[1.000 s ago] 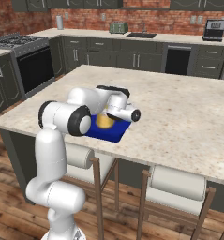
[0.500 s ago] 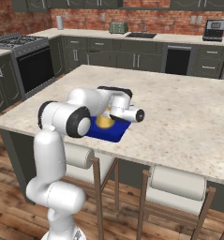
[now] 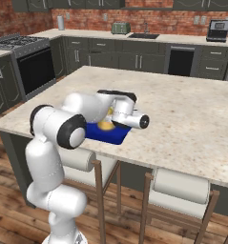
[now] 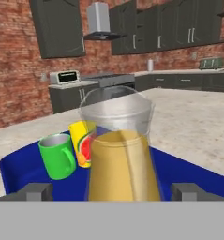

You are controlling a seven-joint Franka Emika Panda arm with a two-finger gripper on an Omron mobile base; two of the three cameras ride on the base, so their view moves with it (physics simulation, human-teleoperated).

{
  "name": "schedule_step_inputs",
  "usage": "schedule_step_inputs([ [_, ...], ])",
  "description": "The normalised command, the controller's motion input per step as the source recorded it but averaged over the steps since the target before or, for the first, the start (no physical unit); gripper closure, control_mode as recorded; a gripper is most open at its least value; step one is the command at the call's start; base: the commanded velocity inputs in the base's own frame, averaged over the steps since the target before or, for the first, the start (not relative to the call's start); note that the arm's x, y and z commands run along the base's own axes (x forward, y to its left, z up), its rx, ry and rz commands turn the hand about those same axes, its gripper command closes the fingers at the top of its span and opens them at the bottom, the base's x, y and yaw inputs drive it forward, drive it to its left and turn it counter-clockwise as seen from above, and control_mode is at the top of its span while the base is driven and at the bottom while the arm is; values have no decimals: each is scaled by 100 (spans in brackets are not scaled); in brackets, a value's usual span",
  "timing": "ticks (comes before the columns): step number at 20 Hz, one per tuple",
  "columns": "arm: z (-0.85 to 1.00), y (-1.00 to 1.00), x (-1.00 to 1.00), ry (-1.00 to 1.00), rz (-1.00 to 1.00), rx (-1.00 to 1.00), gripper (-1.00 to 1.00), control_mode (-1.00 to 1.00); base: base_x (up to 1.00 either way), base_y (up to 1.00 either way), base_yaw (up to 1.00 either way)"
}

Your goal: There is a tray on the dining counter. Grab the cup, mug, and pitcher and place them on the tray. The pitcher may be placed next to the tray if it cannot fit the tray.

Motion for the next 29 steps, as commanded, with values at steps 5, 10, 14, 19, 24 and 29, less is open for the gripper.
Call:
schedule_step_inputs([
  [5,52,0,-34,12,-15,0,-100,-100,0,0,0],
  [10,57,0,-61,19,-13,0,-100,-100,0,0,0],
  [14,57,0,-81,21,-14,0,-100,-100,0,0,0],
  [19,61,0,-72,23,-17,0,-100,-100,0,0,0],
  [24,52,0,-84,27,-18,0,-100,-100,0,0,0],
  [29,34,0,-93,18,-15,-2,-100,-100,0,0,0],
])
